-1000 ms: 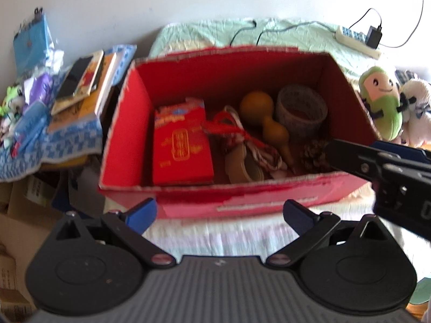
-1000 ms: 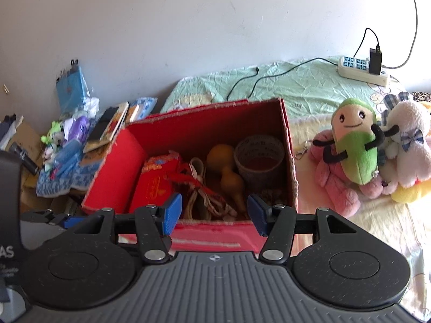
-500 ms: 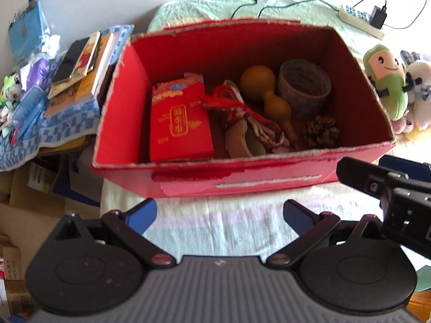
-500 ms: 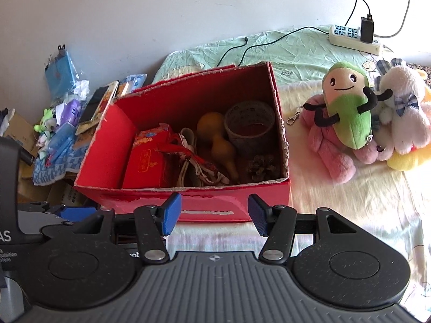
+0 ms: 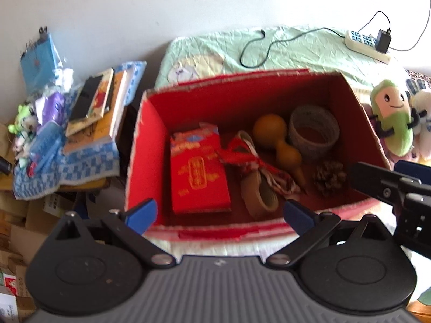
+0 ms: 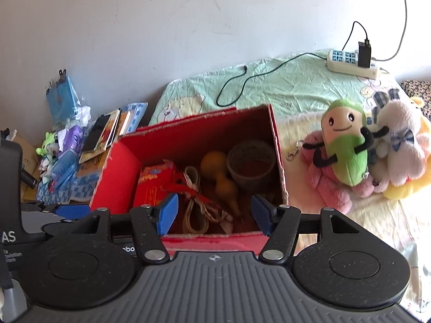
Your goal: Organize objects
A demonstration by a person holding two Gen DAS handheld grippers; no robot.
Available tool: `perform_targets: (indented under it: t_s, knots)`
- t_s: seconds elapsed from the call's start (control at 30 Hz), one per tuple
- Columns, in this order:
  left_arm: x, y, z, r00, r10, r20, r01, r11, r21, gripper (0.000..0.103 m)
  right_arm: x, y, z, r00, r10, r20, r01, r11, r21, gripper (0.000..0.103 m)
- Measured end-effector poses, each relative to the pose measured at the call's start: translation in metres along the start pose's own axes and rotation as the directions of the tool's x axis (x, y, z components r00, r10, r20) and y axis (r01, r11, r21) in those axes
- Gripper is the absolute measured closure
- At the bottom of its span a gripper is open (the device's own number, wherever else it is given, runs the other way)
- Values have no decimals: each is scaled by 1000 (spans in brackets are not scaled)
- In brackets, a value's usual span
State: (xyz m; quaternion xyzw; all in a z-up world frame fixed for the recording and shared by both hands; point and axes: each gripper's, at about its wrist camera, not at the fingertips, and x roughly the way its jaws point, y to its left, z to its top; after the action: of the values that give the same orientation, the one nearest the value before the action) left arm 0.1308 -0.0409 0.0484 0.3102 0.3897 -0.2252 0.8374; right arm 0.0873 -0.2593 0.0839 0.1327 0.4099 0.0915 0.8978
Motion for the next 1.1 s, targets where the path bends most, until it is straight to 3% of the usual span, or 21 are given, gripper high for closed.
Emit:
perform_targets:
  t_s: [0.67, 1.1]
  knots:
    - [28, 19, 13, 987, 53, 152, -46, 998, -49, 2, 34, 7, -1, 988, -59, 144, 60, 998, 1, 41]
    - [53, 12, 13, 992, 26, 127, -24, 1000, -17, 2, 48, -1, -9, 978, -55, 203, 49, 998, 32, 41]
